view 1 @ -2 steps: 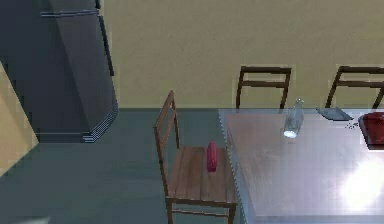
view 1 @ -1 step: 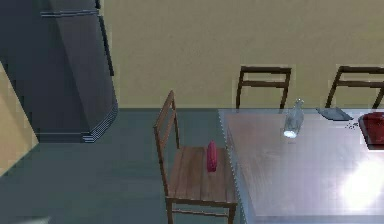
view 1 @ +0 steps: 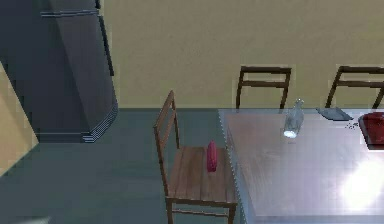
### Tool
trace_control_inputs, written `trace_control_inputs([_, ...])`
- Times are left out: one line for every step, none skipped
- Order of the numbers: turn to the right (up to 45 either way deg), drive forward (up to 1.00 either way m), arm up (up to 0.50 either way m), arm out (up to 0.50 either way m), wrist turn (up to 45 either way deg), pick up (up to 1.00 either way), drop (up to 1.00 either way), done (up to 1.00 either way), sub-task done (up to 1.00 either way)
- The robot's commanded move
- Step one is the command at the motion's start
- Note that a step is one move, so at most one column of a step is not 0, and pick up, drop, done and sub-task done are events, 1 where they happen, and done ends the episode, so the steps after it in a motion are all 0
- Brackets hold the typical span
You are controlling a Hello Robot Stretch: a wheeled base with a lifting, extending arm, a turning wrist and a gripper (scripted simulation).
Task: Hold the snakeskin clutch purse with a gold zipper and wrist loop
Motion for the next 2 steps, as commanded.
trace_control_inputs([0.0,0.00,0.00,0.00,12.0,0.00,0.00,0.00,0.00])
trace_control_inputs([0.0,0.00,-0.30,0.00,0.0,0.00,0.00,0.00,0.00])
